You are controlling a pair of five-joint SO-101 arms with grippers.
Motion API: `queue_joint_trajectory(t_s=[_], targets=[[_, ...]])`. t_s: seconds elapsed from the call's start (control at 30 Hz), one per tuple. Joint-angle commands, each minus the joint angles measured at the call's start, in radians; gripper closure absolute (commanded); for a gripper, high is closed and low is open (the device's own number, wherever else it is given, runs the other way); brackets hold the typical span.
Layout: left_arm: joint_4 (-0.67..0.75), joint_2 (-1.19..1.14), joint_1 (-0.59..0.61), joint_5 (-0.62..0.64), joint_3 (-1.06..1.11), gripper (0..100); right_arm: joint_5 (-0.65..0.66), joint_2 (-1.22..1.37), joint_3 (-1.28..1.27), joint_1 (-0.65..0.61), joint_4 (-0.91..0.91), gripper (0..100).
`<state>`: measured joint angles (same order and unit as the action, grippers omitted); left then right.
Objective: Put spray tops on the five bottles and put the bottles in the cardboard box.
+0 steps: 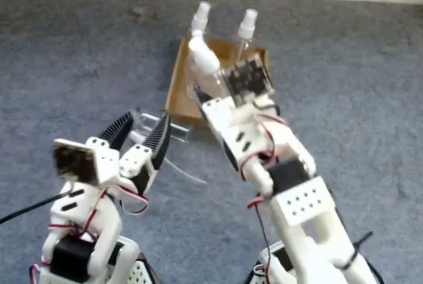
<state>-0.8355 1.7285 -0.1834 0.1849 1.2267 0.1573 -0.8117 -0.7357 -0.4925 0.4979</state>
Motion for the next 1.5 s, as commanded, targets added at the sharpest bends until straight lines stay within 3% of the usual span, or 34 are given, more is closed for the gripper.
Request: queue_joint_trajectory(t_s=[0.0,0.13,0.27,0.47,0.77,0.87,1.03,1.13,1.3,1.47], targets=[[0.002,-0.012,0.008,-0.071,0.061,82,-0.051,0.111,0.206,-0.001,0.045,99.5],[0.041,-0.012,0.012,-0.112,0.081,82,-0.18,0.231,0.367,-0.062,0.197,99.5],[0.044,-0.013,0.013,-0.112,0.093,75,-0.206,0.278,0.47,-0.148,0.271,99.5],[0.147,-0.013,0.013,-0.123,0.171,75,-0.203,0.277,0.496,-0.228,0.406,99.5],[0.23,-0.013,0.039,-0.19,0.231,78,-0.196,0.163,0.492,-0.222,0.504,99.5],[0.239,-0.015,0.059,-0.19,0.231,78,-0.123,0.088,0.484,-0.222,0.506,99.5],[0.236,-0.013,0.05,-0.187,0.229,78,-0.109,0.067,0.441,-0.142,0.493,99.5],[0.236,-0.007,0.033,-0.187,0.231,78,-0.107,0.094,0.43,-0.013,0.409,99.5],[0.238,-0.005,0.038,-0.186,0.251,78,-0.106,0.269,0.435,0.193,0.246,99.5],[0.242,-0.004,0.038,-0.186,0.263,78,-0.068,0.441,0.43,0.257,0.128,99.5]])
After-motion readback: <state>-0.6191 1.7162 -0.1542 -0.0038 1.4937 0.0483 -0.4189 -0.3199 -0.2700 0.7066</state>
